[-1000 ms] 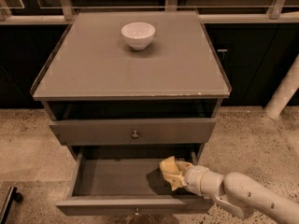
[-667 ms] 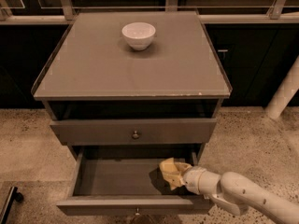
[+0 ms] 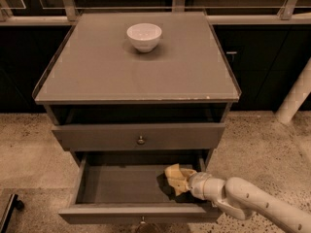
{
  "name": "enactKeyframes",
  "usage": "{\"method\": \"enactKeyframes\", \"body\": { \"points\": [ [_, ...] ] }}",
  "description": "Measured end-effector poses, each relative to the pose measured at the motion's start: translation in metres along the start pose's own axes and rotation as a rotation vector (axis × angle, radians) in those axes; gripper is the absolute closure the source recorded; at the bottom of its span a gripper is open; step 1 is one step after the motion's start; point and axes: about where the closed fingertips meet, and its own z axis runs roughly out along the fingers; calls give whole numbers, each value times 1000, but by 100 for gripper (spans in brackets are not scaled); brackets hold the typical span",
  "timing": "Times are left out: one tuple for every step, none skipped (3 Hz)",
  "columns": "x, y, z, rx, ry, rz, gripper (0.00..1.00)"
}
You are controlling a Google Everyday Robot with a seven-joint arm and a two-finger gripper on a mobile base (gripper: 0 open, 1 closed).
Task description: Place sponge into middle drawer
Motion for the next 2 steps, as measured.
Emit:
{"method": "enactKeyframes", "body": {
  "points": [
    [0, 0, 0, 0, 0, 0, 59],
    [0, 0, 0, 0, 0, 0, 35]
  ]
}}
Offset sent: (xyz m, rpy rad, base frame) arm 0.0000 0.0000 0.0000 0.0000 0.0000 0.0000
